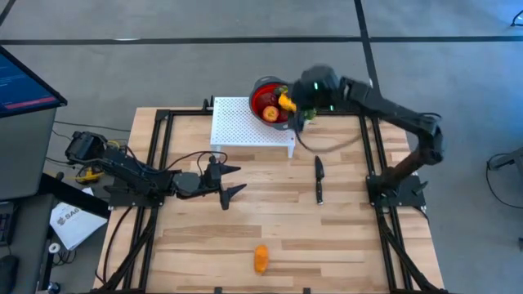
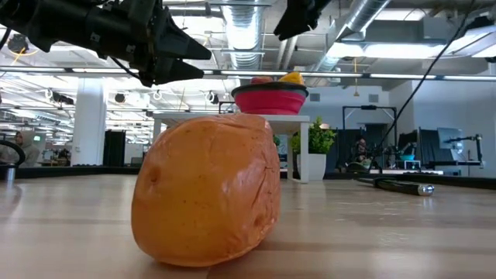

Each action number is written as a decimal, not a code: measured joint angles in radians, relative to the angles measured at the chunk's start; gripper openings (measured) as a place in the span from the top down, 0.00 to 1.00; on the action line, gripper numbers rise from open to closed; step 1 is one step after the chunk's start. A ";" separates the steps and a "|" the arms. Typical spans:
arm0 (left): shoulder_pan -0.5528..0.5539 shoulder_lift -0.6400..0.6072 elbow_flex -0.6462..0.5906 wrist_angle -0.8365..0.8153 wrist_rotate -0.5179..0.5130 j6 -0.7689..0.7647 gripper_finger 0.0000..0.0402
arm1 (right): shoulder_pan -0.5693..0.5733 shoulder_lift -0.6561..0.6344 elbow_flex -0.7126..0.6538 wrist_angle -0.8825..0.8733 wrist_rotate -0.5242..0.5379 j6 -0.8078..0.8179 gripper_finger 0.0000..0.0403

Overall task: Pick & Place Fruit
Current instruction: Put the yellow potato into the red strainer bowl

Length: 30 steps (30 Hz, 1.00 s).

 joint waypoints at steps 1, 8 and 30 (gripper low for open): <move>-0.003 0.000 0.000 0.002 -0.007 0.001 0.25 | 0.026 -0.032 -0.066 0.047 0.000 -0.002 0.36; -0.016 0.000 0.000 0.002 -0.013 0.001 0.25 | 0.211 -0.284 -0.625 0.609 0.000 0.119 0.50; -0.176 0.030 0.000 0.010 0.085 0.186 0.25 | 0.649 0.023 -1.150 1.811 -0.003 0.267 0.72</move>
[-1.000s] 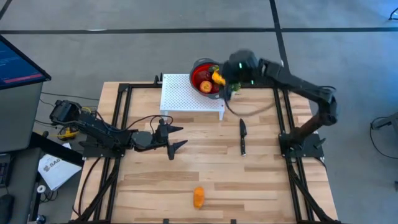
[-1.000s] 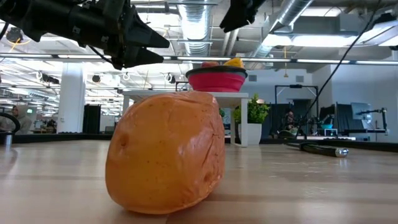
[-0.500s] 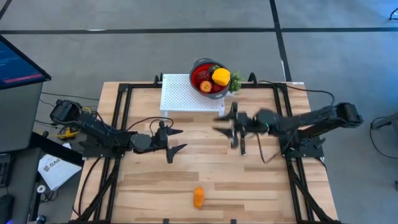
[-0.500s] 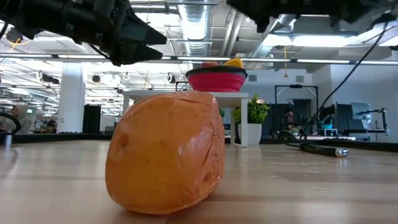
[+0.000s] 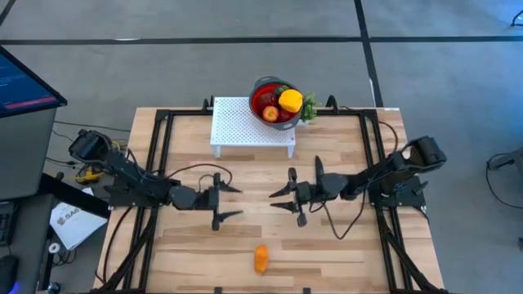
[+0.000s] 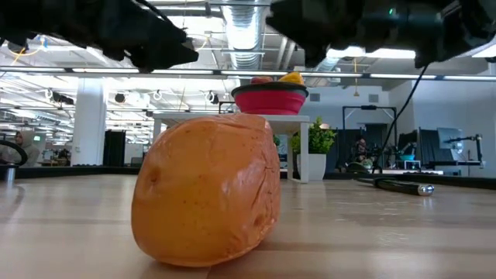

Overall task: Pick & Place Fruit
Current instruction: Put the yellow potato into the red strainer bowl

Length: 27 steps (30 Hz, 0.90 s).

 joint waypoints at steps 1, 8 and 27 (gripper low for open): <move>0.000 0.006 0.000 -0.004 0.049 0.031 0.25 | 0.000 0.015 0.000 0.001 0.000 0.000 0.72; 0.002 0.152 0.152 -0.151 0.345 0.055 0.25 | 0.006 0.055 -0.026 -0.001 0.005 0.094 0.64; -0.019 0.585 0.512 -0.267 0.757 0.387 0.21 | 0.344 0.088 -0.106 0.089 0.296 0.370 0.55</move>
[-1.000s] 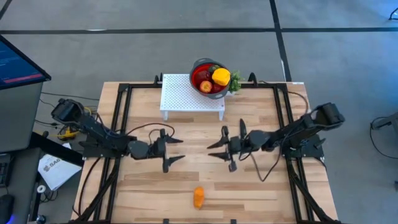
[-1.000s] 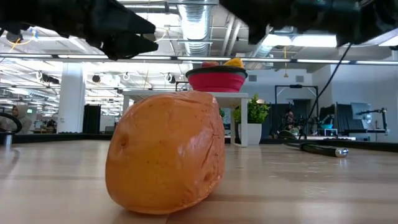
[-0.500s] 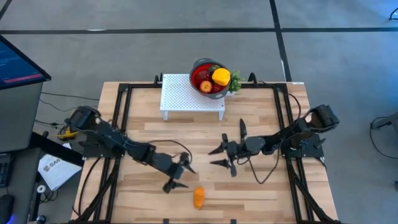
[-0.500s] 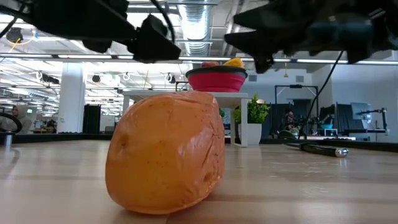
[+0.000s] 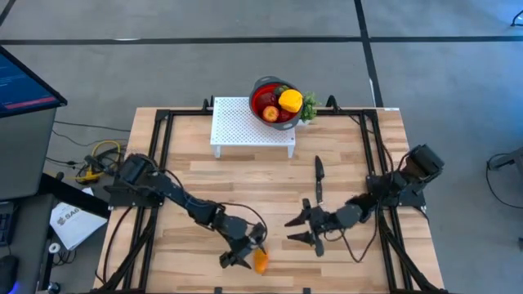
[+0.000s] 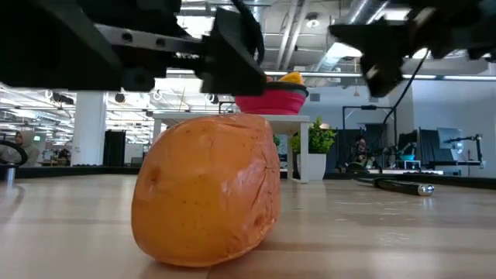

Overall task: Pick & Place Fruit
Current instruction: Put the yellow potato into the red strainer bowl

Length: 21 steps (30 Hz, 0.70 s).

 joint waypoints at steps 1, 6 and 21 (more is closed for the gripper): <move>-0.001 0.018 0.013 -0.001 0.000 0.016 0.19 | 0.025 0.011 0.000 0.027 0.041 0.001 0.56; -0.002 0.075 0.054 0.005 -0.002 0.039 0.11 | 0.128 0.088 0.016 0.184 0.188 0.001 0.60; -0.003 0.153 0.053 0.020 -0.013 0.046 0.10 | 0.180 0.412 0.334 0.260 0.252 0.002 0.67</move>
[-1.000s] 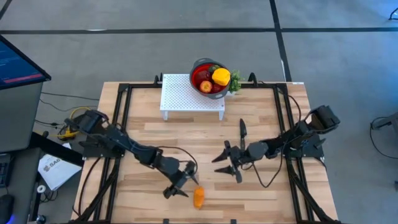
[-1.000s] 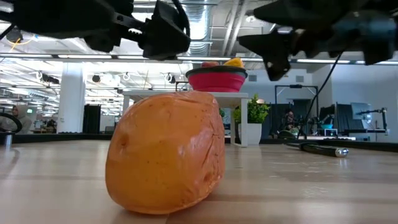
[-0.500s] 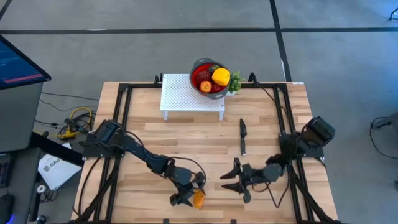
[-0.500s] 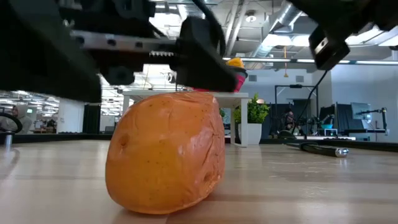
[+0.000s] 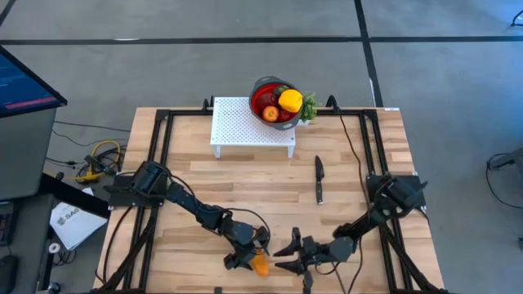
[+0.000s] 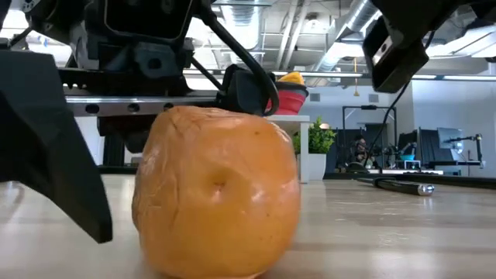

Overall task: Pick & Place Fruit
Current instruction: Put the yellow potato into the red strainer bowl

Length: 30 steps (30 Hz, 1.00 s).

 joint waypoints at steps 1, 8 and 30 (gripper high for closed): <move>0.000 0.000 0.000 -0.001 0.000 -0.006 0.10 | 0.000 0.017 0.020 -0.002 0.000 0.000 0.67; -0.003 0.000 0.000 0.021 -0.004 -0.122 0.18 | -0.001 0.099 0.126 0.002 0.005 0.008 0.67; -0.057 -0.172 -0.190 0.010 -0.581 -0.556 0.47 | 0.115 0.054 0.137 -0.114 0.340 -0.079 0.75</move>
